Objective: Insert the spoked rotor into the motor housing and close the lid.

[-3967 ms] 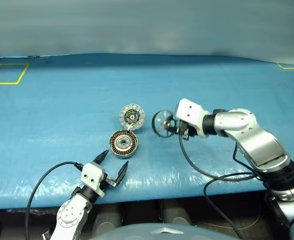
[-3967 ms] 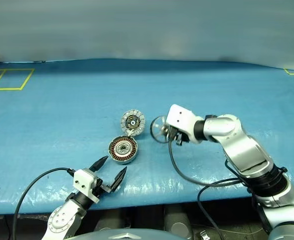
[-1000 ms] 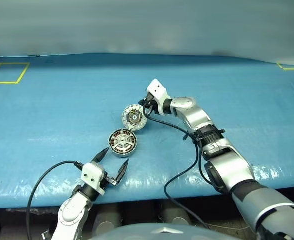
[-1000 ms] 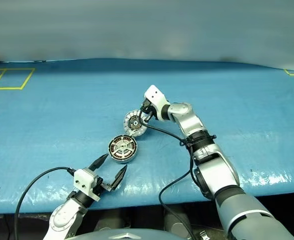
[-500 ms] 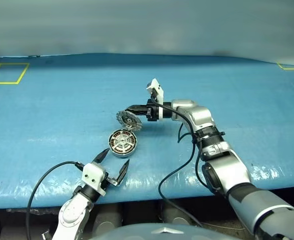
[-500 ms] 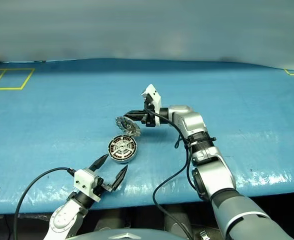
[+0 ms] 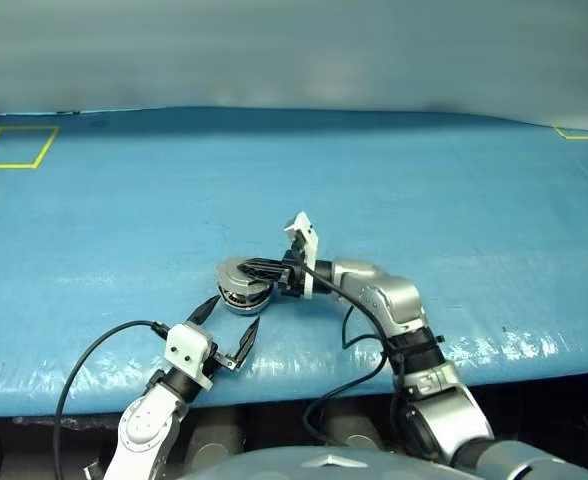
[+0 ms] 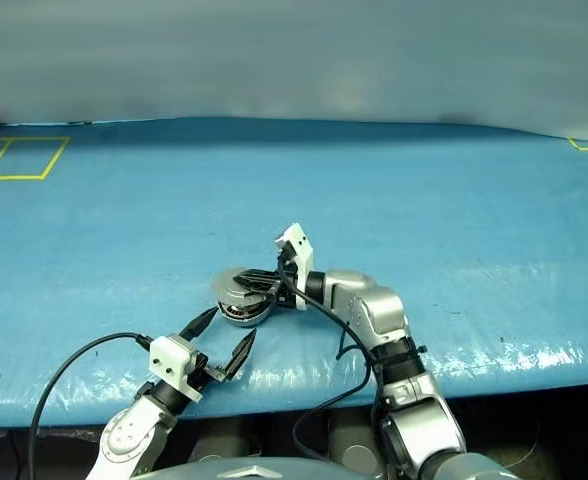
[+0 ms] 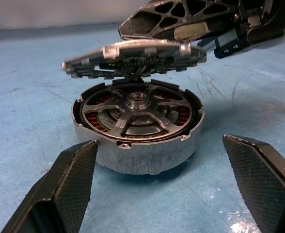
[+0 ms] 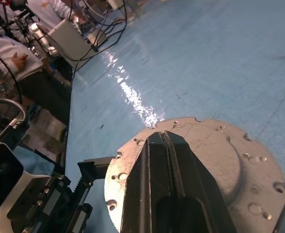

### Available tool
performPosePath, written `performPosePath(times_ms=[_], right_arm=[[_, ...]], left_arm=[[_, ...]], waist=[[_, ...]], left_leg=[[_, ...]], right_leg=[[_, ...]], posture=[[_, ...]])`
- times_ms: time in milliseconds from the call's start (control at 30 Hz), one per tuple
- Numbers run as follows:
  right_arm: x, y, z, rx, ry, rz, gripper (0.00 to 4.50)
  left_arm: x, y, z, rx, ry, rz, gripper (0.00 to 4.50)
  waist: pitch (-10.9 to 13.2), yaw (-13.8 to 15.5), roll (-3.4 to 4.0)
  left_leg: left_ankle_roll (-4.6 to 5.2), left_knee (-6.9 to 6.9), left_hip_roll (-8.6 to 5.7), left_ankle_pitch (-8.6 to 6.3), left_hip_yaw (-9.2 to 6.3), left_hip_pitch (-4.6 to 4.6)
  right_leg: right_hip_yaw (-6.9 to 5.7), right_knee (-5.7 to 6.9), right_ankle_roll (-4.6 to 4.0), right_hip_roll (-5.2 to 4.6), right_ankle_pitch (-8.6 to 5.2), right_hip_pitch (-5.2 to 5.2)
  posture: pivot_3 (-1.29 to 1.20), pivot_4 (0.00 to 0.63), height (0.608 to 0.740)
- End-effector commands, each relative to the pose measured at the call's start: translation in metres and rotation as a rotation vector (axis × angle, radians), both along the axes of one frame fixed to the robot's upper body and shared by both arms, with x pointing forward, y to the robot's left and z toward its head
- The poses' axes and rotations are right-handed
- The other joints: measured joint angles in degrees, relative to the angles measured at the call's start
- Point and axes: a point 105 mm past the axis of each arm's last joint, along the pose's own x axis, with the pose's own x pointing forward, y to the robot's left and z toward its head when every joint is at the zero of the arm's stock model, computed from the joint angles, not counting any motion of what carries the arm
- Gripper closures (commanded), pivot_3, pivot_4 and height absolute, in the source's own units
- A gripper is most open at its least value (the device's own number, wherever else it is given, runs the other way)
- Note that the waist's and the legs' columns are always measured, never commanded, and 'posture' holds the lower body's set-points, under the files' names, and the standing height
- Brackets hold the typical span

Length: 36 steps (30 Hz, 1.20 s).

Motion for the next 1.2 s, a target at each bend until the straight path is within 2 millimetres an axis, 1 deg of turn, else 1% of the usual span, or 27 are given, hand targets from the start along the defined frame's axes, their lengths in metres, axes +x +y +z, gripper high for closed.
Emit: performPosePath(times_ms=[33, 200, 333, 433, 500, 567, 633, 700, 733, 800, 933, 1100, 1133, 1200], right_arm=[[-0.013, 0.003, 0.018, 0.044, -0.053, -0.003, 4.47], [-0.036, 0.001, 0.033, 0.048, -0.091, 0.040, 4.47], [-0.043, -0.001, 0.038, 0.026, -0.115, 0.041, 4.47], [-0.048, -0.003, 0.049, 0.047, -0.156, 0.031, 4.47], [-0.048, -0.004, 0.058, 0.067, -0.185, 0.013, 4.47], [-0.037, -0.006, 0.064, 0.036, -0.240, -0.083, 4.47], [-0.022, -0.007, 0.060, -0.074, -0.300, -0.192, 4.47], [-0.018, -0.005, 0.049, -0.237, -0.430, -0.200, 4.10], [-0.019, -0.003, 0.044, -0.286, -0.461, -0.188, 3.86], [-0.019, 0.001, 0.039, -0.295, -0.430, -0.209, 3.21], [-0.016, 0.008, 0.040, -0.290, -0.405, -0.253, 1.90], [-0.017, 0.014, 0.036, -0.290, -0.374, -0.242, 0.24], [-0.017, 0.015, 0.035, -0.293, -0.371, -0.242, 0.02], [-0.016, 0.016, 0.029, -0.309, -0.346, -0.249, 0.02]], left_arm=[[0.001, -0.002, 0.011, -0.007, -0.041, -0.011, 0.00], [0.003, 0.000, 0.007, -0.002, -0.035, -0.016, 0.00], [0.004, 0.000, 0.004, -0.003, -0.033, -0.019, 0.00], [0.004, -0.001, 0.003, -0.005, -0.032, -0.020, 0.00], [0.003, 0.000, 0.002, -0.005, -0.031, -0.017, 0.00], [0.002, 0.001, 0.001, -0.005, -0.028, -0.017, 0.00], [0.001, 0.002, 0.000, -0.003, -0.026, -0.015, 0.00], [0.002, 0.002, 0.000, -0.002, -0.025, -0.011, 0.00], [0.001, 0.003, 0.000, 0.001, -0.023, -0.010, 0.00], [0.001, 0.003, 0.000, 0.002, -0.020, -0.010, 0.00], [-0.001, 0.004, 0.000, 0.006, -0.016, -0.002, 0.00], [-0.003, 0.003, 0.000, 0.010, -0.012, -0.005, 0.00], [-0.003, 0.003, 0.000, 0.010, -0.012, -0.005, 0.00], [-0.003, 0.003, 0.001, 0.009, -0.012, -0.008, 0.00]], waist=[[0.0, 0.0, -0.01], [0.0, 0.0, -0.01], [0.0, 0.0, -0.04], [0.0, 0.1, -0.04], [0.0, 0.0, -0.05], [0.0, 0.0, -0.05], [0.0, 0.0, -0.05], [0.0, 0.0, -0.05], [0.0, 0.0, -0.07], [-0.1, 0.0, -0.14], [-0.1, 0.0, -0.14], [-0.1, 0.0, -0.15], [-0.1, 0.0, -0.14], [-0.1, 0.0, -0.14]], left_leg=[[0.00, 0.01, 0.00, 0.00, -0.01, 0.01], [0.00, 0.02, 0.01, 0.00, -0.02, 0.01], [0.00, 0.03, 0.01, 0.00, -0.03, 0.02], [0.00, 0.03, 0.00, 0.00, -0.03, 0.01], [0.00, 0.03, 0.01, 0.00, -0.03, -0.01], [0.00, 0.03, 0.01, 0.00, -0.03, -0.01], [0.00, 0.03, 0.01, 0.00, -0.03, 0.00], [-0.01, 0.06, 0.01, 0.00, -0.02, 0.01], [-0.01, 0.07, 0.00, 0.00, -0.01, 0.02], [-0.01, 0.04, -0.01, 0.00, -0.03, 0.07], [-0.01, 0.01, 0.02, 0.01, -0.04, -0.05], [0.00, 0.04, 0.00, 0.01, -0.02, -0.04], [-0.01, 0.04, 0.00, 0.01, -0.03, -0.03], [-0.01, 0.04, 0.02, 0.01, -0.04, -0.01]], right_leg=[[0.00, -0.01, 0.00, 0.00, 0.00, 0.01], [-0.01, -0.01, -0.01, 0.00, -0.01, 0.00], [-0.02, -0.03, -0.01, 0.00, -0.02, 0.02], [-0.02, -0.04, -0.01, 0.00, -0.02, 0.01], [-0.02, -0.04, -0.01, 0.00, -0.02, 0.00], [-0.02, -0.05, -0.01, 0.00, -0.02, 0.01], [-0.01, -0.04, -0.01, 0.00, -0.02, 0.00], [0.00, -0.04, 0.00, 0.00, -0.02, -0.04], [-0.01, -0.07, 0.00, -0.02, -0.03, -0.14], [-0.04, -0.09, -0.03, -0.05, -0.03, -0.15], [-0.02, -0.02, -0.04, 0.02, -0.03, -0.05], [-0.02, -0.06, -0.03, -0.03, -0.03, -0.02], [-0.02, -0.05, -0.03, -0.03, -0.03, -0.02], [-0.03, -0.04, -0.03, -0.02, -0.03, -0.02]], posture=[[0.00, 0.150, 0.740], [0.00, 0.150, 0.740], [0.00, 0.150, 0.740], [0.00, 0.150, 0.740], [0.00, 0.150, 0.740], [0.00, 0.150, 0.740], [0.00, 0.150, 0.740], [0.00, 0.150, 0.740], [0.00, 0.150, 0.740], [0.00, 0.150, 0.740], [0.00, 0.150, 0.740], [0.00, 0.150, 0.740], [0.00, 0.150, 0.740], [0.00, 0.150, 0.740]])
